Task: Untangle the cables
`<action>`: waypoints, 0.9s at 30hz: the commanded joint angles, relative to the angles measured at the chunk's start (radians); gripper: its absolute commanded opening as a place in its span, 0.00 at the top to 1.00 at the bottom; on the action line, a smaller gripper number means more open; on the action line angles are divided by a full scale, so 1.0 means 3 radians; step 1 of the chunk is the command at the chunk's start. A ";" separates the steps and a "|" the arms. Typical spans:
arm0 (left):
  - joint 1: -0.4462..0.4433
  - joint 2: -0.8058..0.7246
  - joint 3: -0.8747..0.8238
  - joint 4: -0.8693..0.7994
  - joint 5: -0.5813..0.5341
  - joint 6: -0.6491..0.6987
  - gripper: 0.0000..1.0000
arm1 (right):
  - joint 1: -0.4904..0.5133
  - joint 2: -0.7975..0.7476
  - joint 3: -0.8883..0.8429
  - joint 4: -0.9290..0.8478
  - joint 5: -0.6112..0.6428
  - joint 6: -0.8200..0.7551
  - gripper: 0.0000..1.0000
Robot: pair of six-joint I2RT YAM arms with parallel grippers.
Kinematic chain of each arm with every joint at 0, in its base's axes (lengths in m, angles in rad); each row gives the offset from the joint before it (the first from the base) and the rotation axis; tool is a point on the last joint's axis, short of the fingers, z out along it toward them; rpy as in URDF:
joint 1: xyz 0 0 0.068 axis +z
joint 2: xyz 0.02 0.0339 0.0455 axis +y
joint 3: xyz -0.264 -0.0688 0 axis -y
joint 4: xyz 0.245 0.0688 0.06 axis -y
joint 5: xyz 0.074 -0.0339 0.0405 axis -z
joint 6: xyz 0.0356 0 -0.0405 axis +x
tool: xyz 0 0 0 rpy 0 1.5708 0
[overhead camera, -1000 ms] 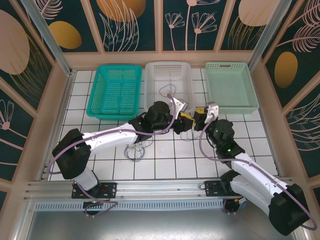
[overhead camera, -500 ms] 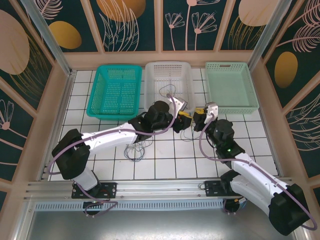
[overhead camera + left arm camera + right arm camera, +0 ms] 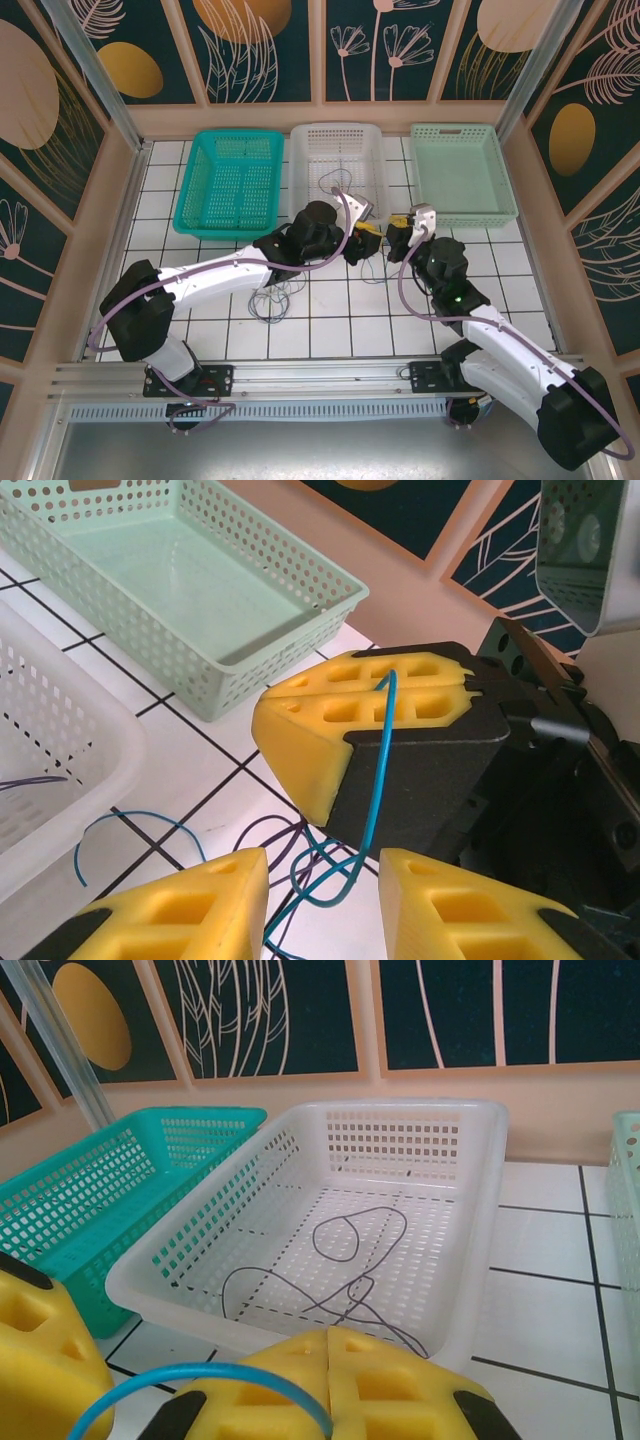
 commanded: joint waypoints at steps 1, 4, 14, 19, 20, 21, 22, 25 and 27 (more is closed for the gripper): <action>-0.0008 0.0074 0.0116 -0.0004 0.0067 0.0073 0.66 | 0.0029 0.0022 0.0119 0.0048 -0.0018 0.0066 1.00; -0.0012 0.0108 0.0131 0.0047 0.0131 0.0075 0.66 | 0.0029 0.0023 0.0114 0.0051 -0.0018 0.0067 1.00; -0.0015 0.0183 0.0167 0.0135 0.0258 0.0068 0.79 | 0.0024 0.0027 0.0099 0.0069 -0.0138 0.0112 1.00; -0.0013 0.0095 0.0122 0.0189 0.0218 0.0062 1.00 | 0.0019 0.0032 0.0104 -0.0028 -0.0099 0.0132 1.00; -0.0011 0.0066 0.0112 0.0191 0.0204 0.0057 1.00 | 0.0015 0.0038 0.0109 -0.0073 -0.0054 0.0148 1.00; -0.0012 0.0031 0.0093 0.0200 0.0191 0.0046 1.00 | 0.0010 0.0056 0.0124 -0.0154 0.0040 0.0175 1.00; -0.0015 -0.0006 0.0081 0.0212 0.0181 0.0048 1.00 | -0.0001 0.0071 0.0150 -0.0234 0.0140 0.0209 0.90; -0.0010 -0.0117 0.0022 0.0258 0.0201 0.0025 1.00 | -0.0064 0.0153 0.0210 -0.0482 0.0320 0.0307 0.81; -0.0009 -0.0165 0.0004 0.0256 0.0221 0.0000 1.00 | -0.0118 0.0191 0.0235 -0.0580 0.0358 0.0409 0.67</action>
